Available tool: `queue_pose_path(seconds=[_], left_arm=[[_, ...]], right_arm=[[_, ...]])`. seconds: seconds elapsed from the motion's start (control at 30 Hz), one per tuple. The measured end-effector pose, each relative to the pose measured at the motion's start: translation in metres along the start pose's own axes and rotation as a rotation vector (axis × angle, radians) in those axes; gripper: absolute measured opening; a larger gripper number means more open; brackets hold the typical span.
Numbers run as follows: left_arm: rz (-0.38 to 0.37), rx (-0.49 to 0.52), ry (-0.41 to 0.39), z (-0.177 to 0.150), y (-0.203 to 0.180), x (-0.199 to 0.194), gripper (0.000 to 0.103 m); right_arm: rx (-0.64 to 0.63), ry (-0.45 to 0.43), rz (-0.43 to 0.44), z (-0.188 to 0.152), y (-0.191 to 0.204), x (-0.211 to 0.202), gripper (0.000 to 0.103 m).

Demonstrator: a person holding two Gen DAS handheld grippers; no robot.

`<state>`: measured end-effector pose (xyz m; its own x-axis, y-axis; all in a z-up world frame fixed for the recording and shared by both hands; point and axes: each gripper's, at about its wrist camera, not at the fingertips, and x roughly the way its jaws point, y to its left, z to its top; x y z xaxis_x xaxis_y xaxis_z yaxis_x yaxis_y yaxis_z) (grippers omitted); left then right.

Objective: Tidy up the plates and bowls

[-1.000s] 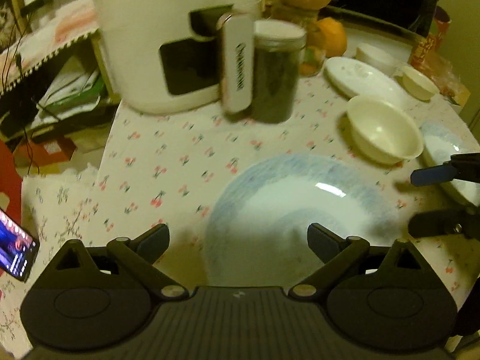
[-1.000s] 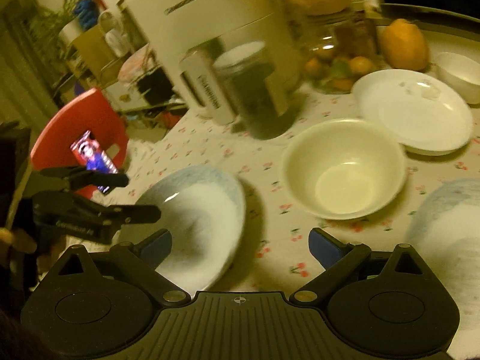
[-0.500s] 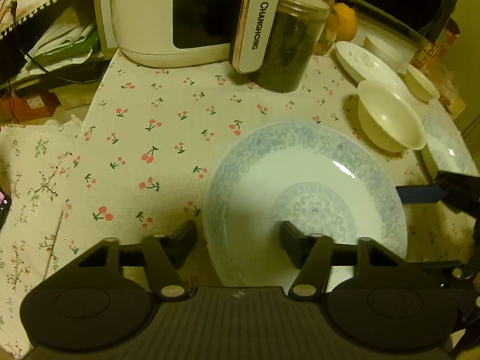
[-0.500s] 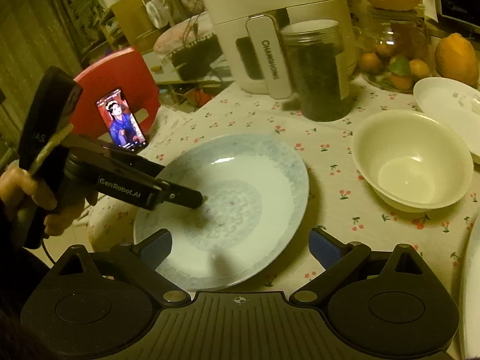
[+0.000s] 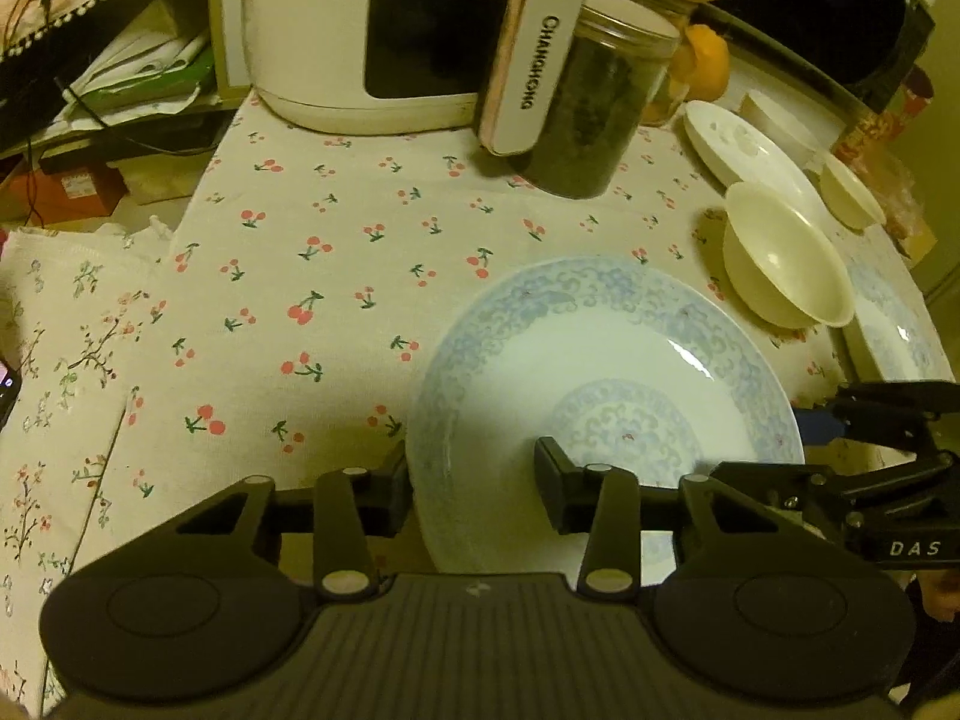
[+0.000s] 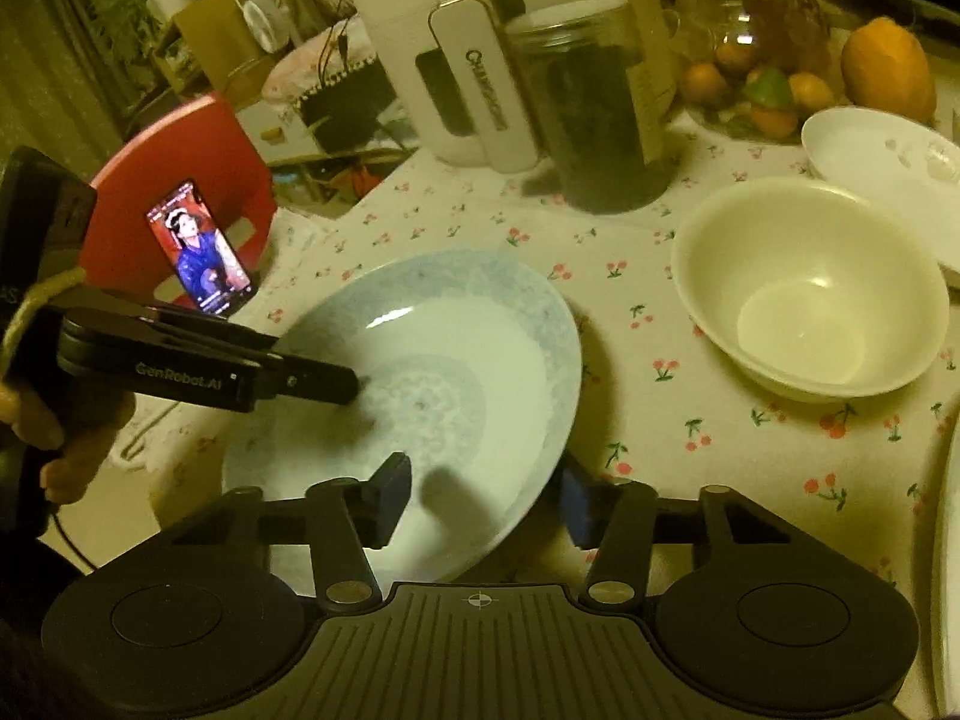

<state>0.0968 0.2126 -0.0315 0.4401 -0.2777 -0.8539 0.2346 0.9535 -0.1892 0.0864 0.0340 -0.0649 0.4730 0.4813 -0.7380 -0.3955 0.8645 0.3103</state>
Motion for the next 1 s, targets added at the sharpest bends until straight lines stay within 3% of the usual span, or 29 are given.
queue_pose_path(seconds=[0.17,0.37,1.0], left_arm=[[-0.017,-0.062,-0.012,0.002,0.007,-0.003,0.028],[-0.037,-0.077,-0.067,0.009,0.0,-0.012,0.027],[-0.091,-0.079,-0.141,0.03,-0.032,-0.016,0.02]], right_arm=[[0.049,0.014,-0.012,0.005,-0.008,-0.005,0.032],[0.096,-0.024,0.0,0.019,-0.017,-0.019,0.031],[0.199,-0.097,-0.021,0.045,-0.056,-0.053,0.031]])
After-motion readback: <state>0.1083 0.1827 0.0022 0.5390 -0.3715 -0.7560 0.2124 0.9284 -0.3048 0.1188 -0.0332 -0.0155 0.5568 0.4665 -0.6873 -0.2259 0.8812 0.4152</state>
